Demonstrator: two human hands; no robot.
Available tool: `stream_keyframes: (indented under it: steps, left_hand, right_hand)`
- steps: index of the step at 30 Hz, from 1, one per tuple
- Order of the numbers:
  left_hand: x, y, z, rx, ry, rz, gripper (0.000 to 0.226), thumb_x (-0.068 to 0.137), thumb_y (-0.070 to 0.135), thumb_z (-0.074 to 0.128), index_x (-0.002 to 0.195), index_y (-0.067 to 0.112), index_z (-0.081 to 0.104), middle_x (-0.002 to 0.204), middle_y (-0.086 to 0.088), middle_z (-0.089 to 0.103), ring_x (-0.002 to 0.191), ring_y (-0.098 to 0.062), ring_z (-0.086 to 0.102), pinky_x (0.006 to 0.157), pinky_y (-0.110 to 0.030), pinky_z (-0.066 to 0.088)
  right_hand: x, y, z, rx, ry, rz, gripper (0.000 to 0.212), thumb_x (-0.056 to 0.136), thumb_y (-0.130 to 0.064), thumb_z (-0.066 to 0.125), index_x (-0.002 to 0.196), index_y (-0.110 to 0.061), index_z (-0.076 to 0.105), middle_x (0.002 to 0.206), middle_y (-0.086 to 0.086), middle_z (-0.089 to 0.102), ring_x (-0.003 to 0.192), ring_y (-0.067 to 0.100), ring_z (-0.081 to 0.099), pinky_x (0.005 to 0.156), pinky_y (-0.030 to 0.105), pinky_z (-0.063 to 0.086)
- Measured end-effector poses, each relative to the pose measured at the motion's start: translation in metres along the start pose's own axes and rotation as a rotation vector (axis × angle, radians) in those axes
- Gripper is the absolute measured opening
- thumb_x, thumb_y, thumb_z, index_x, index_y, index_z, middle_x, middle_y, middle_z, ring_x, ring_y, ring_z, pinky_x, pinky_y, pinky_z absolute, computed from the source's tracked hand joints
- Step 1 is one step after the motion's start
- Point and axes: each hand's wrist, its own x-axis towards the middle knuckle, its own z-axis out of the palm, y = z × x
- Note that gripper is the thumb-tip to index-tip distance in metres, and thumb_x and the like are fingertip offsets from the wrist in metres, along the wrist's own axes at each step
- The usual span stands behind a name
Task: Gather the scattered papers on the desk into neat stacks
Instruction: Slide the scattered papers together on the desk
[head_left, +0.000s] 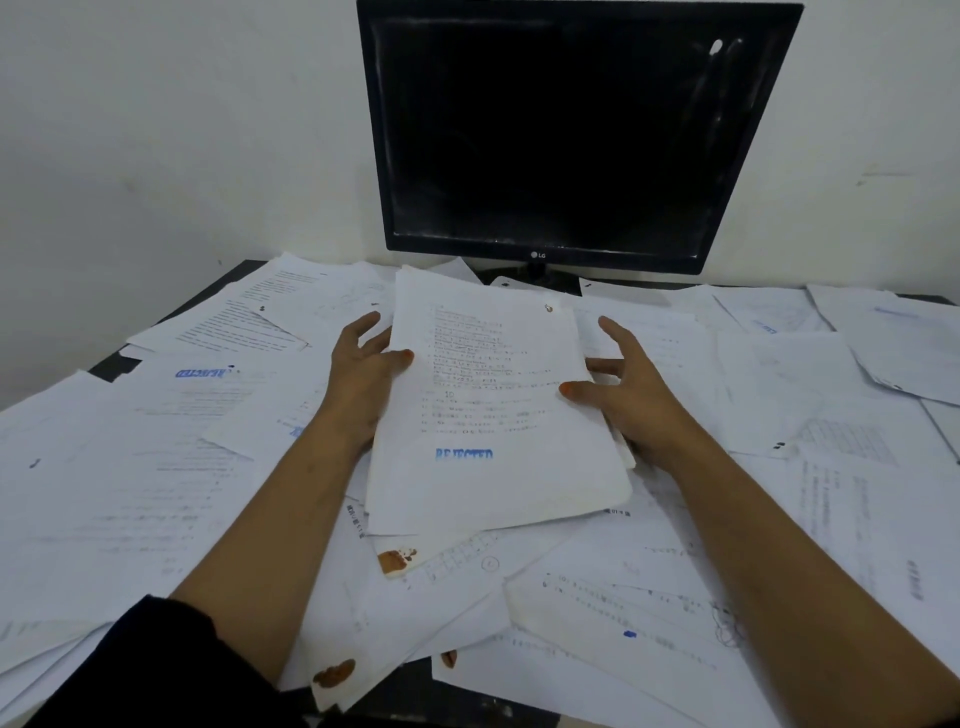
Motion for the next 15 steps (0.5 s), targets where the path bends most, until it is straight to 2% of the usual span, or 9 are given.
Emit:
stream_keyframes:
  steps: [2, 4, 5, 7, 8, 10, 13, 15]
  left_hand:
    - [0.000, 0.002, 0.002, 0.069, 0.020, 0.033, 0.053, 0.093, 0.008, 0.061, 0.140, 0.021, 0.042, 0.132, 0.000, 0.059, 0.099, -0.011, 0.063, 0.070, -0.021, 0.050]
    - [0.003, 0.002, -0.002, 0.188, 0.072, 0.132, 0.048, 0.095, 0.020, 0.062, 0.139, 0.022, 0.043, 0.134, 0.001, 0.058, 0.108, -0.014, 0.061, 0.076, -0.020, 0.047]
    - [0.006, 0.001, -0.008, 0.314, 0.114, 0.205, 0.048, 0.095, 0.024, 0.061, 0.139, 0.021, 0.043, 0.137, 0.000, 0.056, 0.115, -0.018, 0.058, 0.083, -0.023, 0.047]
    - [0.015, -0.005, -0.022, 0.789, 0.217, 0.263, 0.055, 0.095, 0.036, 0.058, 0.143, 0.019, 0.039, 0.147, -0.004, 0.044, 0.133, -0.025, 0.042, 0.106, -0.038, 0.034]
    - [0.019, -0.008, -0.029, 1.009, 0.264, 0.211, 0.060, 0.095, 0.043, 0.055, 0.146, 0.018, 0.036, 0.152, -0.007, 0.035, 0.141, -0.028, 0.030, 0.113, -0.046, 0.023]
    - [0.022, -0.012, -0.036, 1.210, 0.283, 0.033, 0.069, 0.094, 0.055, 0.047, 0.149, 0.015, 0.030, 0.155, -0.013, 0.026, 0.144, -0.034, 0.019, 0.115, -0.052, 0.014]
    - [0.022, -0.011, -0.034, 1.276, 0.285, -0.026, 0.073, 0.094, 0.060, 0.040, 0.147, 0.011, 0.030, 0.150, -0.017, 0.032, 0.139, -0.036, 0.027, 0.111, -0.051, 0.019]
    - [0.020, -0.006, -0.035, 1.285, 0.327, -0.055, 0.074, 0.094, 0.061, 0.041, 0.146, 0.010, 0.030, 0.149, -0.019, 0.033, 0.138, -0.037, 0.025, 0.111, -0.051, 0.019]
  right_hand:
    - [0.001, 0.001, -0.001, 0.022, -0.068, 0.014, 0.065, 0.084, -0.004, 0.072, 0.138, -0.031, 0.047, 0.114, 0.004, 0.061, 0.099, 0.021, 0.066, 0.081, 0.032, 0.056]
    - [0.002, 0.004, 0.000, -0.021, -0.075, -0.001, 0.042, 0.085, -0.001, 0.067, 0.121, -0.022, 0.065, 0.112, 0.007, 0.067, 0.099, 0.023, 0.068, 0.088, 0.034, 0.056]
    - [0.004, 0.006, -0.001, -0.045, -0.035, -0.005, 0.035, 0.086, 0.000, 0.066, 0.113, -0.022, 0.070, 0.111, 0.006, 0.068, 0.098, 0.023, 0.068, 0.090, 0.035, 0.055]
    - [0.008, 0.009, -0.004, -0.048, 0.073, -0.003, 0.032, 0.086, 0.001, 0.062, 0.109, -0.020, 0.072, 0.107, 0.004, 0.068, 0.094, 0.020, 0.067, 0.086, 0.032, 0.055]
    - [0.010, 0.010, -0.005, -0.030, 0.112, -0.002, 0.032, 0.086, 0.002, 0.061, 0.111, -0.016, 0.071, 0.103, 0.002, 0.068, 0.092, 0.018, 0.067, 0.082, 0.028, 0.054]
    - [0.014, 0.013, -0.007, 0.003, 0.165, 0.007, 0.034, 0.086, 0.004, 0.060, 0.115, -0.011, 0.069, 0.100, 0.001, 0.066, 0.095, 0.020, 0.066, 0.081, 0.028, 0.052]
    - [0.016, 0.015, -0.007, 0.005, 0.186, 0.020, 0.034, 0.087, 0.003, 0.060, 0.118, -0.009, 0.067, 0.109, 0.005, 0.066, 0.102, 0.023, 0.065, 0.086, 0.029, 0.051]
    - [0.016, 0.015, -0.006, 0.002, 0.189, 0.020, 0.035, 0.087, 0.003, 0.060, 0.119, -0.009, 0.067, 0.114, 0.005, 0.066, 0.104, 0.022, 0.064, 0.087, 0.029, 0.051]
